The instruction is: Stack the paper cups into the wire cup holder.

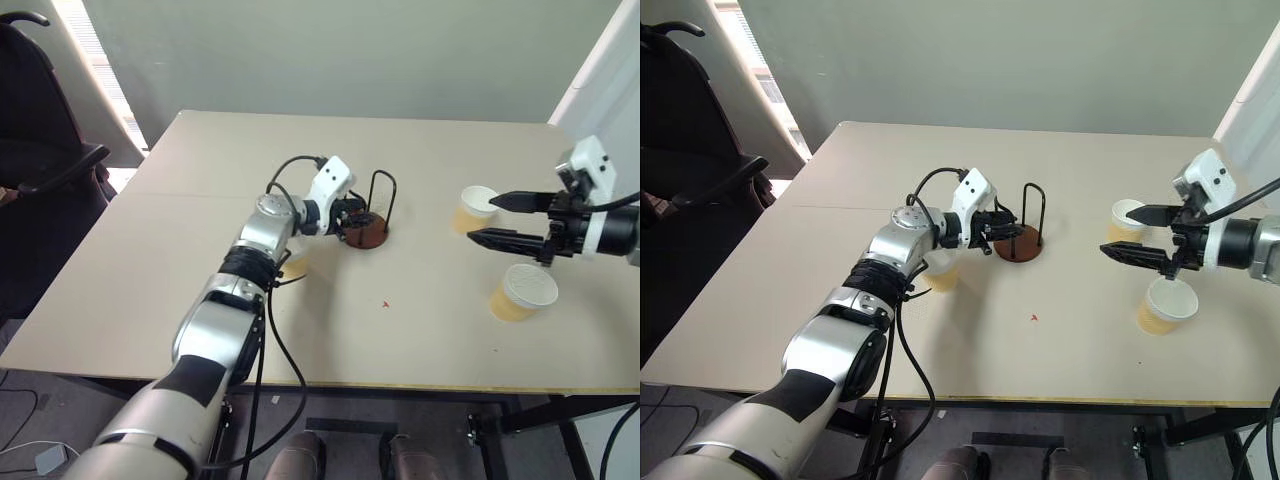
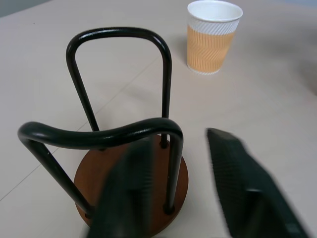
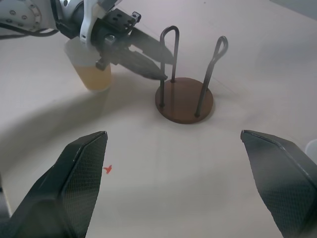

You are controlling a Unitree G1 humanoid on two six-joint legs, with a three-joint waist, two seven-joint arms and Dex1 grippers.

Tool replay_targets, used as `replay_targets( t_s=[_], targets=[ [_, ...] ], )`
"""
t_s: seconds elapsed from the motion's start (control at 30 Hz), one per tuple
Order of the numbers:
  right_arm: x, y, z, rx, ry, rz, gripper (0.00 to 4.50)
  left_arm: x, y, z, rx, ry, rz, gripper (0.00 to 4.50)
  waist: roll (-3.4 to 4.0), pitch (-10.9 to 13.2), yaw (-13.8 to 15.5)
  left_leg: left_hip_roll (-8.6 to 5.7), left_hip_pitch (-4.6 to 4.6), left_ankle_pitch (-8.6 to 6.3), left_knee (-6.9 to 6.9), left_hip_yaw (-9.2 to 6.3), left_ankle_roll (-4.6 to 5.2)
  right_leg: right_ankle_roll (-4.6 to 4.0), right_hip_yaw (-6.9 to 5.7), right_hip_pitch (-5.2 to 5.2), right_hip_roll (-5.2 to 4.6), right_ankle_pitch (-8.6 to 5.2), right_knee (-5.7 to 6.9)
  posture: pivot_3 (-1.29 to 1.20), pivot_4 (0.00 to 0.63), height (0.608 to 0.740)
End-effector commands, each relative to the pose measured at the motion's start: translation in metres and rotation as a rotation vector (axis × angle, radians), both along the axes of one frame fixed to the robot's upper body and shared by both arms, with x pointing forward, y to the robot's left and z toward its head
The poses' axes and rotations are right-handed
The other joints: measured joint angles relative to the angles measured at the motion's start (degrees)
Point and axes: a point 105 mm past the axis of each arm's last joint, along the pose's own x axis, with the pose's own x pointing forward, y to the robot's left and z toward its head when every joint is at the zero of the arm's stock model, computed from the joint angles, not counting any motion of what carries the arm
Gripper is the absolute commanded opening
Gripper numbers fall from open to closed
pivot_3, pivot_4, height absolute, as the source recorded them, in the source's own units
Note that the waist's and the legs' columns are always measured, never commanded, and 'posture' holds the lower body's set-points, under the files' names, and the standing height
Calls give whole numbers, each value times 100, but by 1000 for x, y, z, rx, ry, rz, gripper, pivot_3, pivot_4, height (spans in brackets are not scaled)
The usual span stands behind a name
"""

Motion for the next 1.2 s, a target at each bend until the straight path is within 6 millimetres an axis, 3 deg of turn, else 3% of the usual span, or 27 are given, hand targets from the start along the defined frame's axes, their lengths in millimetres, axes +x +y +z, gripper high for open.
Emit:
replay_targets(
  t_s=[0.03,0.07,0.3,0.47,0.57,0.67,0.83,1.2],
  targets=[
    [0,1,21,8,-84,28,4500,0,-8,24,-33,-66,-28,239,0,0,-1,0,0,1,0,4,1,1,2,-1,0,0,1,0,150,740],
    [1,1,22,10,-86,29,4500,0,-8,24,-33,-67,-30,14,0,0,-1,0,0,2,0,7,4,2,3,-1,-1,1,2,0,150,740],
    [3,1,23,4,-88,46,4500,-8,-8,28,-40,-84,-100,14,0,0,-1,1,0,-2,2,13,13,4,4,-1,-4,1,1,0,150,740],
    [-2,-1,27,-12,-86,52,4500,-31,-13,35,-19,-112,-257,14,0,0,0,1,-1,-4,5,20,17,9,6,-2,-4,-2,0,0,150,740],
    [-12,1,28,-43,-68,64,4500,-60,-17,39,-2,-121,-412,14,1,0,1,1,-4,-7,8,22,22,12,8,-2,-6,-5,-3,0,150,740],
    [-21,3,32,-52,-63,71,4500,-84,-13,33,44,-104,-506,14,1,-1,-4,3,-2,-10,9,28,23,13,9,-1,-5,-12,-3,0,150,740],
    [-28,-10,41,-55,-61,27,4500,-107,-12,17,77,-42,-566,14,2,-1,4,3,1,-10,17,29,25,13,10,2,-10,-14,1,0,150,740],
    [-47,-9,50,-59,-16,66,4500,-119,-23,-11,60,49,-566,14,2,-1,-11,1,18,-25,18,37,37,12,11,14,-17,-13,4,0,150,740]
  ],
)
